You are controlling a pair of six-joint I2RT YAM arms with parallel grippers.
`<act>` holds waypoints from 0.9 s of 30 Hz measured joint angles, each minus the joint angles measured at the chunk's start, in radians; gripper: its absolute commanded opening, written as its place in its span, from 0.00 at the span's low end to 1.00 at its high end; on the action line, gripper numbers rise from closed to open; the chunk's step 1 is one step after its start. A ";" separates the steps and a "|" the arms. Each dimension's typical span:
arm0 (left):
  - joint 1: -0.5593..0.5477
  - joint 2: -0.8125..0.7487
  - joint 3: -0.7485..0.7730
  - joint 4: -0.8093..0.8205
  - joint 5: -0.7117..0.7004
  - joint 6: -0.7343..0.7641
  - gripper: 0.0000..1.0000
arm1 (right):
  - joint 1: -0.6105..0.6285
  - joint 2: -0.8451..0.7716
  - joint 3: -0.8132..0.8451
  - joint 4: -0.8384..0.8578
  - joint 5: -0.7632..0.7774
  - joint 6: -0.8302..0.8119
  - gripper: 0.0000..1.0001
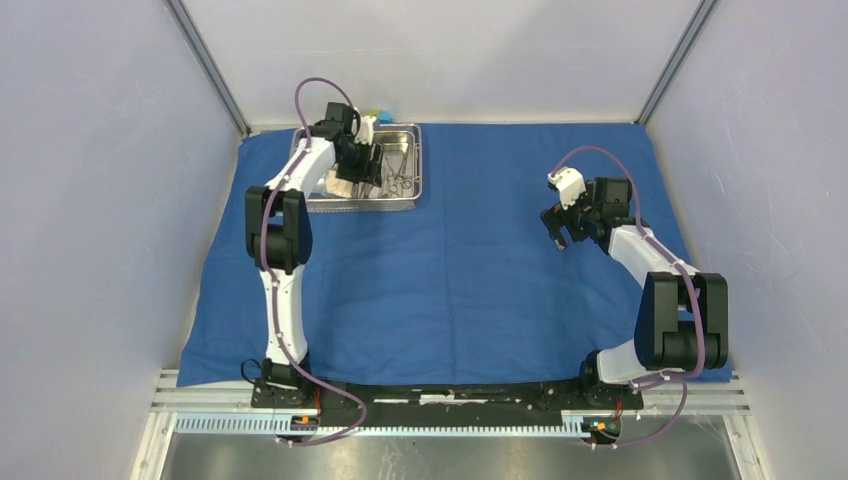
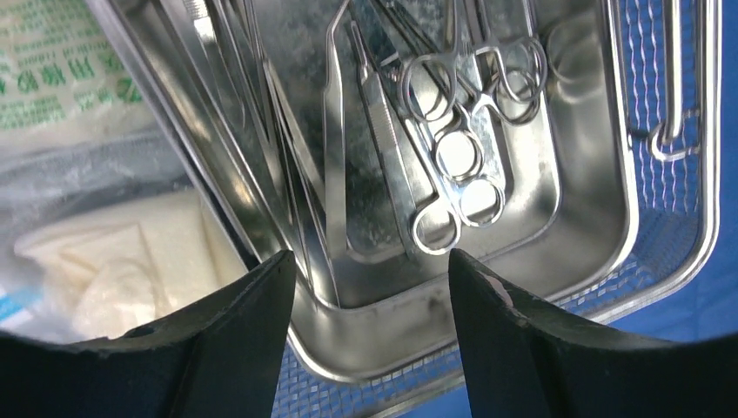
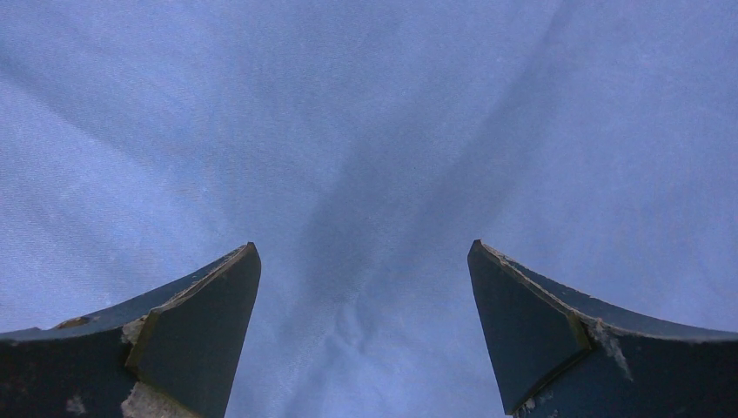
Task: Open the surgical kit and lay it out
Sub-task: Move the container from the surgical kit.
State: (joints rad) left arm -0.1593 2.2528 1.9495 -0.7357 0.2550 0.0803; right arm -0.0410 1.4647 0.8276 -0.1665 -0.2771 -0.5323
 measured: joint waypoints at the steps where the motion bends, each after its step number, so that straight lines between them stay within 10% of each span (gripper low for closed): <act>1: 0.000 -0.015 -0.015 -0.004 -0.010 0.008 0.72 | 0.000 0.001 0.000 0.000 0.000 0.000 0.98; 13: 0.002 -0.179 -0.113 -0.013 -0.107 0.068 0.67 | 0.000 0.001 -0.003 -0.003 -0.010 -0.015 0.98; 27: 0.002 0.027 0.021 -0.053 -0.145 0.068 0.49 | 0.000 0.010 -0.007 -0.009 -0.011 -0.023 0.98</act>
State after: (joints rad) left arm -0.1574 2.2803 1.9705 -0.7887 0.1101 0.1478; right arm -0.0410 1.4746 0.8204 -0.1757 -0.2878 -0.5552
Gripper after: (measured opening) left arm 0.532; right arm 0.979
